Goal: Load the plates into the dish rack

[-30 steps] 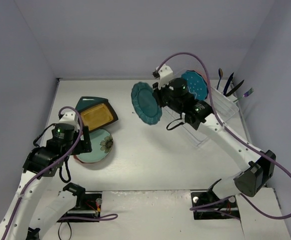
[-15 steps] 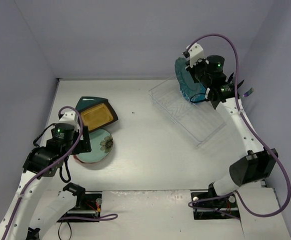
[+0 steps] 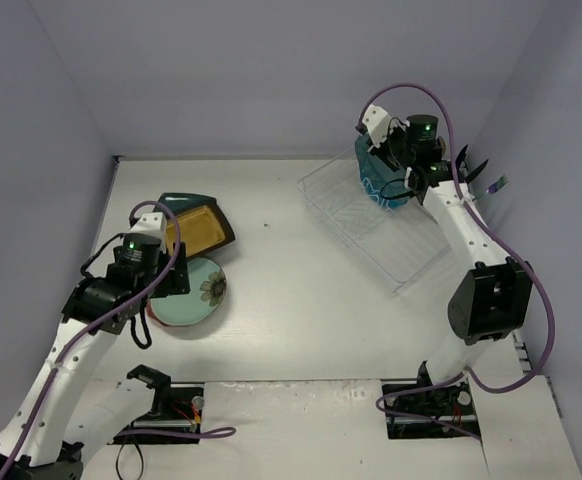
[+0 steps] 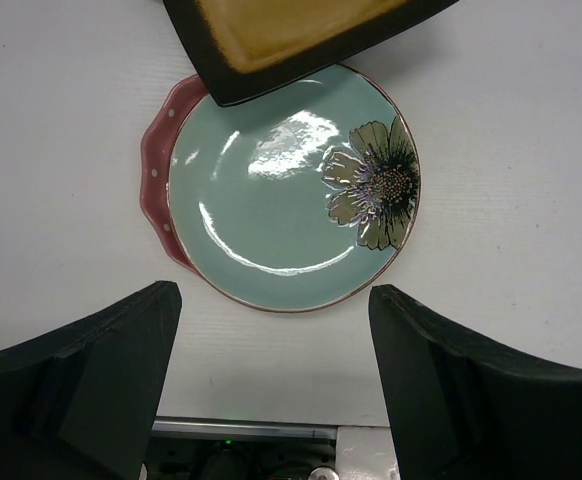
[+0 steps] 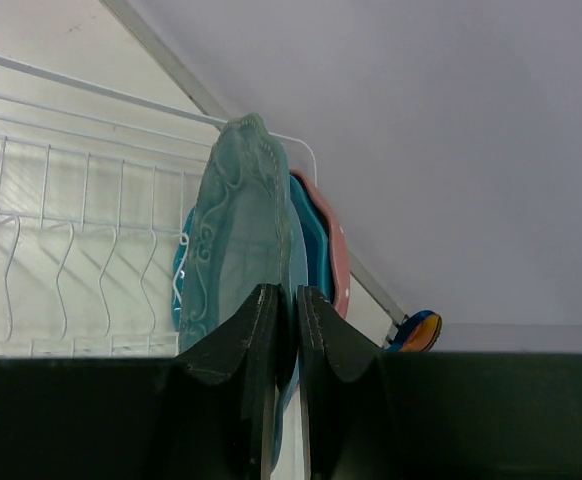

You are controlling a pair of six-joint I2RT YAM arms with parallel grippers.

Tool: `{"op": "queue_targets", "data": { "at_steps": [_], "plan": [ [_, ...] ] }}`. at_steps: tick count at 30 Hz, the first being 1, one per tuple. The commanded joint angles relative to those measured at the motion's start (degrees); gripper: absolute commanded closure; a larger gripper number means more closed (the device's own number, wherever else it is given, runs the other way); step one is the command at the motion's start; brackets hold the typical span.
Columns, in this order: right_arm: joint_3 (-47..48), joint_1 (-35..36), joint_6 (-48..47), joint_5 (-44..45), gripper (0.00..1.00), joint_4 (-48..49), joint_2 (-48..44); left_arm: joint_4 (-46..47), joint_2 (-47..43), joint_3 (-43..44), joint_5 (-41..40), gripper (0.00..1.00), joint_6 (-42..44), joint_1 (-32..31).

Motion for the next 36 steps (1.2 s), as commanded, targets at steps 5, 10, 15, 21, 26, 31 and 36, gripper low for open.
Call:
{"op": "queue_targets", "data": {
  "at_steps": [5, 10, 15, 21, 26, 31, 36],
  "plan": [
    [3.1, -2.2, -5.8, -3.1, 1.0, 15.9, -2.5, 4.9, 2.7, 0.7, -0.1, 0.24, 0.0, -0.2],
    [3.1, -2.5, -5.6, -4.5, 1.0, 16.4, -3.6, 5.5, 2.7, 0.5, -0.5, 0.24, -0.3, -0.3],
    [3.3, -4.2, -5.2, -6.1, 1.0, 17.1, -3.1, 5.5, 2.9, 0.4, -0.6, 0.24, -0.5, -0.3],
    [3.2, -4.5, -3.9, -7.7, 1.0, 18.7, -4.2, 5.2, 2.5, 0.3, -1.0, 0.24, -1.1, -0.3],
    [4.0, -5.0, -3.2, -8.8, 1.0, 18.3, -3.9, 5.3, 2.5, 0.0, -0.9, 0.24, -1.3, -0.3],
    [2.0, -5.4, -2.6, -9.4, 1.0, 19.1, -3.2, 5.0, 2.2, -0.1, -1.1, 0.24, -1.5, -0.2],
    [0.4, -5.5, -1.0, -11.3, 1.0, 20.3, -2.4, 3.8, 2.0, 0.3, -1.7, 0.24, -1.6, -0.2]
  ]
}}
